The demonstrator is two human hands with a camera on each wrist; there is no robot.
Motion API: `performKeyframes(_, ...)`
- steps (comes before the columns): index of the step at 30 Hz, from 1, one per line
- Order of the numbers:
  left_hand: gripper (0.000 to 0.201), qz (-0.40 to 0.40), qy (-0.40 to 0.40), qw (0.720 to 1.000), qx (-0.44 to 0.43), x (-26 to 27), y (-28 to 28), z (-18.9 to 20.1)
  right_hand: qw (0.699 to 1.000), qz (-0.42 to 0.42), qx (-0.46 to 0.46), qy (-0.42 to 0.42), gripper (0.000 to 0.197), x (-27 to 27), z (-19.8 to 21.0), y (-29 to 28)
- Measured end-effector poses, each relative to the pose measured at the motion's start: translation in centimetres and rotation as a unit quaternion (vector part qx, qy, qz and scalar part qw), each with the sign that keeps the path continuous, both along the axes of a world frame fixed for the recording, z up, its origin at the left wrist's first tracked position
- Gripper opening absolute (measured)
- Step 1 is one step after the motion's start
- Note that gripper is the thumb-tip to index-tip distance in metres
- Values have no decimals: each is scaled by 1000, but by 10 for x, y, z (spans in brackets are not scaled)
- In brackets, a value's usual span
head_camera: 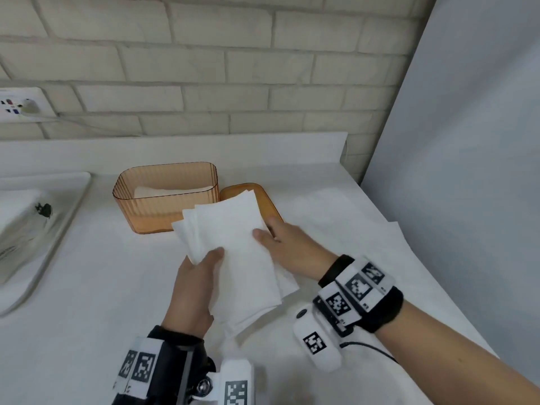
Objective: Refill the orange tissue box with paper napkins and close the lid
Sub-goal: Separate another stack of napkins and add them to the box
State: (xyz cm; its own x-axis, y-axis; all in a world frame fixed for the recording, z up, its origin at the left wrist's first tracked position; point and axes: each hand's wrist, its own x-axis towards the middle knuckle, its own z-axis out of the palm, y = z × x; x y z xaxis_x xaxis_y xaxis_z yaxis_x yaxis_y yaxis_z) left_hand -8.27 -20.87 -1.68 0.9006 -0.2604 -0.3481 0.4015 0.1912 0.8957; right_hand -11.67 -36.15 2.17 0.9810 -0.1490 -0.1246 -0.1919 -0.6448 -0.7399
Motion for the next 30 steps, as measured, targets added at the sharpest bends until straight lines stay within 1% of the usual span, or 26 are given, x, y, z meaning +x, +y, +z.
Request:
performKeyframes(2,24,28,9,1000,11,6,12,-3,997,-72,-12,-23,16,-2,1,-28)
performKeyframes(3,24,46,12,999,14,9,20,-5,992,-116,-27,-37,18,-7,2,-46)
performKeyframes(4,24,64,13,998,15,13,29,-6,987,-146,-49,-37,19,-14,0,-63)
performKeyframes(5,23,81,14,997,13,16,39,-8,985,-155,-73,-24,17,-25,-4,-76)
performKeyframes(7,21,104,12,994,8,21,56,-12,986,-128,-103,29,9,-50,-16,-88)
performKeyframes(9,20,116,10,993,5,23,67,-15,989,-79,-95,80,7,-74,-32,-80)
performKeyframes(10,19,118,10,993,3,23,71,-16,990,-50,-92,96,9,-84,-40,-71)
performKeyframes(12,16,119,11,993,-1,22,74,-18,988,9,-119,96,18,-98,-50,-50)
performKeyframes(15,19,116,11,993,-11,20,73,-21,976,86,-186,71,39,-103,-59,-25)
performKeyframes(17,19,110,13,994,-11,19,71,-23,964,115,-232,67,51,-99,-63,-14)
performKeyframes(19,19,104,17,994,-11,17,70,-25,952,123,-271,67,54,-94,-66,-9)
performKeyframes(20,18,101,21,995,-14,15,71,-27,949,122,-282,70,52,-91,-67,-7)
performKeyframes(22,14,98,23,995,-23,13,72,-29,946,120,-288,83,40,-88,-68,-7)
performKeyframes(24,20,96,28,995,-30,10,75,-30,946,124,-283,93,25,-87,-69,-8)
performKeyframes(26,29,94,34,994,-33,7,79,-31,949,129,-272,90,15,-86,-69,-10)
performKeyframes(28,31,102,35,994,-25,3,82,-31,953,144,-252,86,10,-85,-67,-11)
performKeyframes(30,28,105,36,994,-22,-1,84,-30,955,156,-234,89,7,-82,-62,-11)
